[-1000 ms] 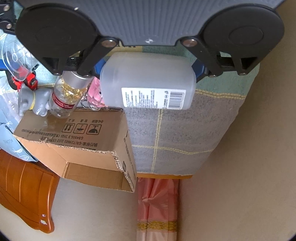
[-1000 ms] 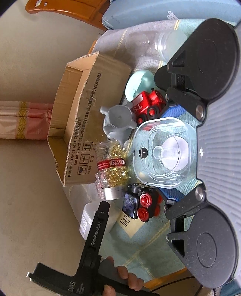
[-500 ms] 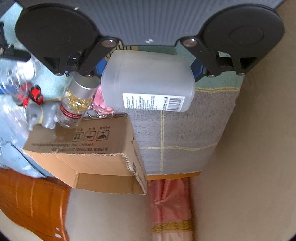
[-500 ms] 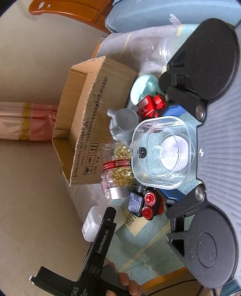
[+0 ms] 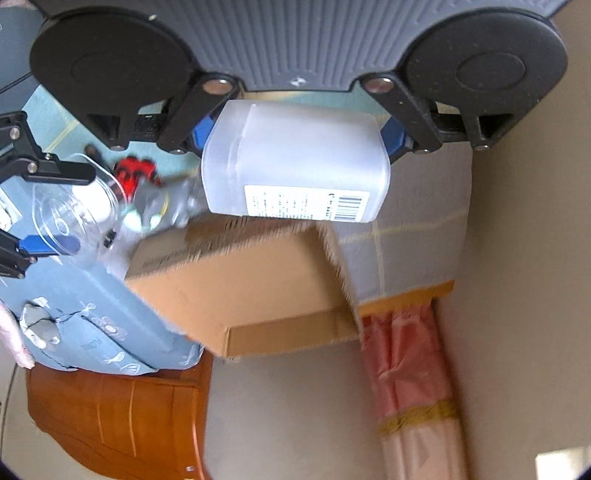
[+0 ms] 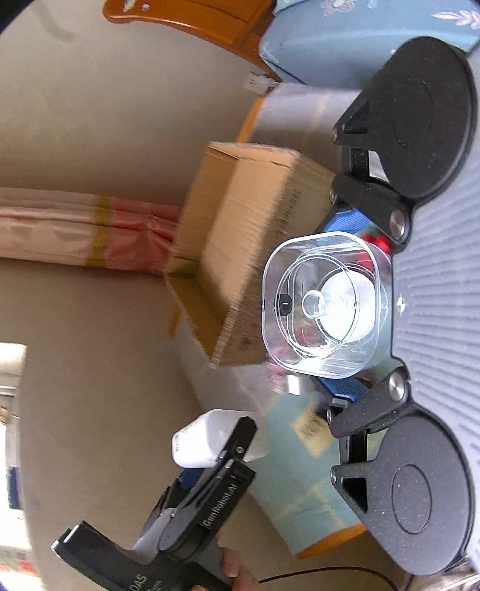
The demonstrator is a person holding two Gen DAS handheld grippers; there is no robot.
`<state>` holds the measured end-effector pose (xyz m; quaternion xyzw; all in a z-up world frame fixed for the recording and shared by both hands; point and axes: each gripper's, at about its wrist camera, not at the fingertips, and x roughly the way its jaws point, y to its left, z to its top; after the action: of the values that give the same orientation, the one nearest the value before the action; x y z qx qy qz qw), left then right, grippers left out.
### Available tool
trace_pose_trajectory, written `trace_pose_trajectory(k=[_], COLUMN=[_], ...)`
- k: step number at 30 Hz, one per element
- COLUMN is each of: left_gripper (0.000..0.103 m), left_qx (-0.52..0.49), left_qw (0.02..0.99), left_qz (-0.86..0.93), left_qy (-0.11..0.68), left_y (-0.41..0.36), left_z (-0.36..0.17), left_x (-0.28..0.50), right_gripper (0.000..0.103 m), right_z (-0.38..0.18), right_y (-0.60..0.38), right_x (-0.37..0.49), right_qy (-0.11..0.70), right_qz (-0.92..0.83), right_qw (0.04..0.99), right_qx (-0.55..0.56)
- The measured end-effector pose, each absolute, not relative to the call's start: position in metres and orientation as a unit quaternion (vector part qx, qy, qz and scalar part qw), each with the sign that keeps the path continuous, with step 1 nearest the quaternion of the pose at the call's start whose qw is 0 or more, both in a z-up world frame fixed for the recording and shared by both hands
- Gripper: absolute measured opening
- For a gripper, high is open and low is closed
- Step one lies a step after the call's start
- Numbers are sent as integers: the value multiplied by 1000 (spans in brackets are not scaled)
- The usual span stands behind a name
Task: Organize rigid objects
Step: 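Carry both items into the cardboard box and open both tools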
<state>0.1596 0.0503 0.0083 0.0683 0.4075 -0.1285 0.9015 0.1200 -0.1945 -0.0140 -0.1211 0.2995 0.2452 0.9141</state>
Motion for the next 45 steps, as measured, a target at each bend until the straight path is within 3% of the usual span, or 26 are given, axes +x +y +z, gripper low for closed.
trace_pose_trajectory(k=[10,22,28,45], left_gripper=[83,83,90,94], left_qx=[83,86,80,88], left_qw=[908,886,887,910], left_qz=[-138,-134,-115,-127], left_qy=[386,436,441,386], left_y=[21,-3,-4,27], left_z=[33,4,-10,13], left_x=[241,340,377,325], right_gripper=[78,78,78,78], right_z=[18,15,4,-4], right_y=[-207,-224,-222,-210], right_x=[165,211,230,282], right_qy=[255,262,276,291], right_qz=[224,207,202,196], right_qw=[934,936,934,930], right_qx=[-117,-107,-101,-108])
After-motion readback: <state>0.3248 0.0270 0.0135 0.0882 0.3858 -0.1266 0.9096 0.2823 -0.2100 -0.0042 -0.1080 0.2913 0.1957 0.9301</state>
